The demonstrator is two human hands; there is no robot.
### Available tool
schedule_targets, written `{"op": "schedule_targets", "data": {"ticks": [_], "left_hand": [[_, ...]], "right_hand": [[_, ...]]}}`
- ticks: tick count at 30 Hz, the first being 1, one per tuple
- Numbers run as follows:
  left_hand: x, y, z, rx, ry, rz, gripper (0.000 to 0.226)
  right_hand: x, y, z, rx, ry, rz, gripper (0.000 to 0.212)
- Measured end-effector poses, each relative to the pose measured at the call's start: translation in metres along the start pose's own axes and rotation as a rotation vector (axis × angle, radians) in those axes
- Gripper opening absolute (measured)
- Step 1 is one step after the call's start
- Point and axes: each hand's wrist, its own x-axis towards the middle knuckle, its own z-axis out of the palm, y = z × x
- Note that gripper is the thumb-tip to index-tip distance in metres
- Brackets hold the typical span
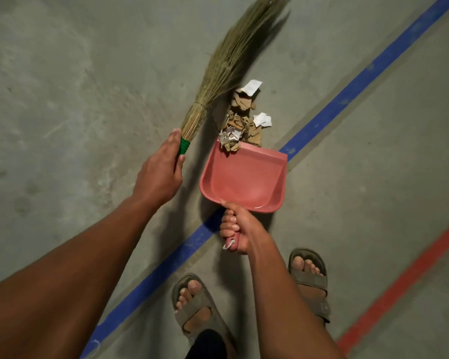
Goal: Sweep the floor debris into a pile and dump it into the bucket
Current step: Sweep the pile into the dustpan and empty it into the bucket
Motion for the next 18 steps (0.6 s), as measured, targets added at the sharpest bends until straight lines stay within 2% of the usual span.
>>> {"op": "schedule_targets", "data": {"ticks": [6,11,18], "left_hand": [[0.058,0.032,0.017,-0.059,-0.002,-0.007,0.062],[0.077,0.024,0.036,-0.031,-0.067,-0.043,0.062],[0.059,0.004,0.05,-0.001,-0.138,0.038,0.063]], "right_hand": [[-0.028,-0.043,-0.035,-0.198,0.055,0.065,0.045],[-0.04,-0.061,-0.071,-0.387,0.084,0.17,0.045],[-0.036,-0.084,-0.071,-0.391,0.129,0.103,0.045]]}}
